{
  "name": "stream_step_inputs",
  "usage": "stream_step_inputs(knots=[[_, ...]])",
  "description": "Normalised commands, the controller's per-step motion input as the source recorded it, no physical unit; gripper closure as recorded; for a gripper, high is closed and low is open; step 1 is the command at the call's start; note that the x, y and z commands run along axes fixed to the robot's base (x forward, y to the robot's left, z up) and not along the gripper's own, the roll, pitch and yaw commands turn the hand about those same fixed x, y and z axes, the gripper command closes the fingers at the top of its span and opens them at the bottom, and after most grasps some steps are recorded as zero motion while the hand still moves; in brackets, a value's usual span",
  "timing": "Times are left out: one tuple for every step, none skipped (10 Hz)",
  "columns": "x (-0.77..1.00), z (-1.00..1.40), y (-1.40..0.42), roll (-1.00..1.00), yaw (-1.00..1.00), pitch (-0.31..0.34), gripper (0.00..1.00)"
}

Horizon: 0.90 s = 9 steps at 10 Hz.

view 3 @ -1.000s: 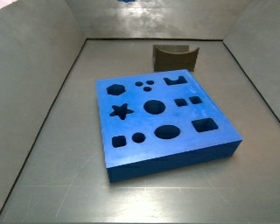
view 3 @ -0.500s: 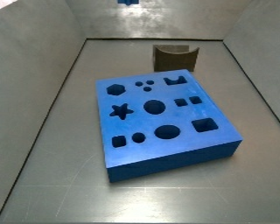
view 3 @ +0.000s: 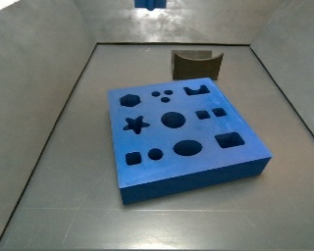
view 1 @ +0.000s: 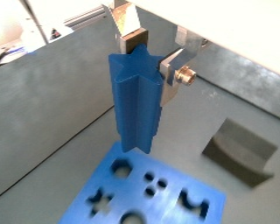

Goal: Pick up the star object. Move to above the board. Insert the star object.
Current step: Move to above the board, then insert the star object.

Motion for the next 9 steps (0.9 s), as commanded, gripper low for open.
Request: stream_step_inputs(knots=[[0.22, 0.18, -0.84, 0.01, 0.01, 0.133, 1.00], [0.16, 0.10, -0.45, 0.03, 0.01, 0.127, 1.00], [0.12, 0.06, -0.27, 0.03, 0.01, 0.111, 1.00], [0.00, -0.16, -0.02, -0.15, 0.00, 0.000, 1.00], [0.00, -0.29, 0.00, -0.28, 0.00, 0.000, 1.00], [-0.07, -0.01, 0.00, 0.00, 0.00, 0.000, 1.00], [-0.45, -0.50, -0.25, 0.27, -0.27, -0.729, 1.00], [0.00, -0.71, 0.00, 0.17, -0.88, -0.360, 1.00], [0.07, -0.67, 0.00, 0.24, -1.00, -0.089, 1.00]])
